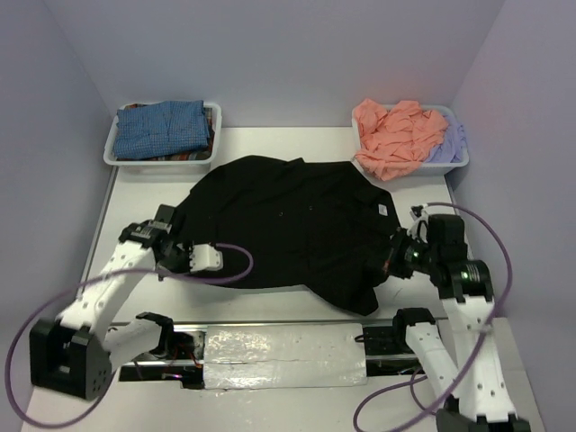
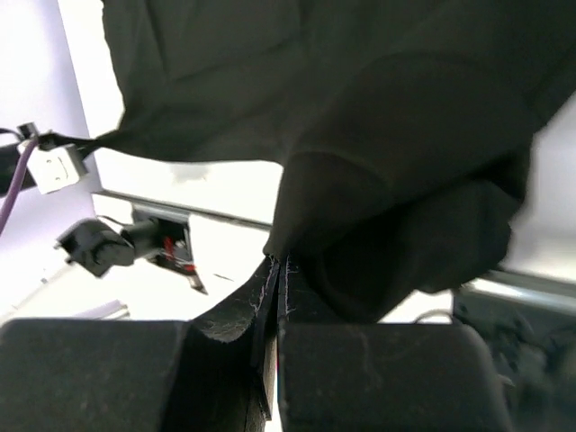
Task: Fold and stack the long sleeve shirts
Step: Flatten the shirt out
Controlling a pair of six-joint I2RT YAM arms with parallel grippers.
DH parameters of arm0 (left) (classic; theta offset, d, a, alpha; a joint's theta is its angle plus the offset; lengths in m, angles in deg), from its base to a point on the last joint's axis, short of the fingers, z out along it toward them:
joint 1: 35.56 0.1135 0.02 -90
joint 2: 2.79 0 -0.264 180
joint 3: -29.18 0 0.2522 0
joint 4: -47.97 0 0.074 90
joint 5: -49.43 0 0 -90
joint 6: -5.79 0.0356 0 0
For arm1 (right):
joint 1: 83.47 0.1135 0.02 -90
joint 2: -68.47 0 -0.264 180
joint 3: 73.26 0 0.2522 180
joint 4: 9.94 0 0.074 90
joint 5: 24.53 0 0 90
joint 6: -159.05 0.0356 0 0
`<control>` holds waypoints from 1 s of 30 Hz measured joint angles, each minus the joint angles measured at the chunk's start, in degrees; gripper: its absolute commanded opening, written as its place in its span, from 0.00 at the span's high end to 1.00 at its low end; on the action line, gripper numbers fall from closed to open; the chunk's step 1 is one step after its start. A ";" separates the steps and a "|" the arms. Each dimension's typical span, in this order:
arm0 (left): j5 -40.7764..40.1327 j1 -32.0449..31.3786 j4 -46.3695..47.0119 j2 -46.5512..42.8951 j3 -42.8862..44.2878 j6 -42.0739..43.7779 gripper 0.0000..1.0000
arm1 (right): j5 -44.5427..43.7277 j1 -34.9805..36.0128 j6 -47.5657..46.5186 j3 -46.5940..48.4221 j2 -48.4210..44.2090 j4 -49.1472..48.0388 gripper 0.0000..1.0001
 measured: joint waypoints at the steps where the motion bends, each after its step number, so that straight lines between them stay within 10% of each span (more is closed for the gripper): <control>1: 0.15 0.00 0.98 2.91 0.81 -1.60 1.00 | 0.70 0.00 0.76 -1.51 1.66 -2.51 1.00; 7: 0.98 0.22 8.44 21.22 12.13 -11.82 0.96 | -1.01 0.00 1.03 -0.61 20.13 -19.06 1.00; 30: -2.38 7.67 16.68 33.33 24.52 -27.82 0.97 | -8.41 0.04 -5.16 17.57 48.52 -40.44 1.00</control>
